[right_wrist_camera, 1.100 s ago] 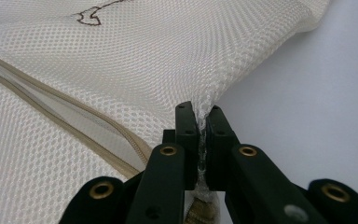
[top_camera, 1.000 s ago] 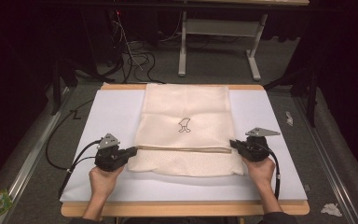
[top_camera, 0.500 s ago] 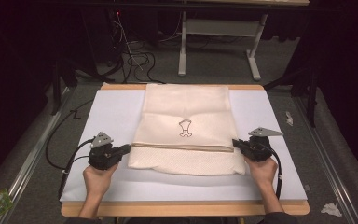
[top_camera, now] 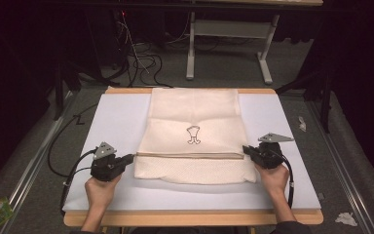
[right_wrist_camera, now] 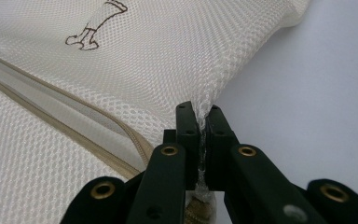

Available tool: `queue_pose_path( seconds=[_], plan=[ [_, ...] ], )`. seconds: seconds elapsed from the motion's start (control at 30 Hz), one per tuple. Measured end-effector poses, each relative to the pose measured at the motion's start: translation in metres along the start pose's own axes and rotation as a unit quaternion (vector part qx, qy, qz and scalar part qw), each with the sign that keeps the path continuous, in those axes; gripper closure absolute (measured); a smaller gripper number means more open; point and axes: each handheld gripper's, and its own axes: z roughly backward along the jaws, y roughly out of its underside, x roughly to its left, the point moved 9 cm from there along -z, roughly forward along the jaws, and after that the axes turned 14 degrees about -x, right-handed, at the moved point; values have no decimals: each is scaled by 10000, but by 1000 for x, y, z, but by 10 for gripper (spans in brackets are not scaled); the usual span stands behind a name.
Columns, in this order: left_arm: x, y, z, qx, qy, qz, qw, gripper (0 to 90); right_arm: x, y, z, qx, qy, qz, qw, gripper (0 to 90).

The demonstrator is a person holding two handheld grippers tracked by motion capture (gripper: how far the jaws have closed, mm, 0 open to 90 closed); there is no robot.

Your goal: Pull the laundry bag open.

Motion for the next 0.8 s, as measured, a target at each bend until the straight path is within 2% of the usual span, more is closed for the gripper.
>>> queue_pose_path(
  seconds=[0.03,0.07,0.1,0.23,0.53,0.8],
  plan=[
    [0,0,0,0,0,0,10000,873,0,0,0,0,0,0,10000,883],
    [1,2,-1,42,4,93,9999,872,2,1,-1,2,-67,-108,9999,881],
    [3,4,-2,83,30,128,9999,871,2,2,-1,14,-84,-105,9999,880],
    [3,5,-4,101,23,109,9999,869,4,8,-4,128,-106,-141,9998,875],
    [4,8,-5,178,69,220,9996,868,4,14,-6,224,-143,-193,9995,861],
    [5,17,-10,404,57,240,9989,864,4,24,-9,335,-143,-236,9991,829]
  ],
)
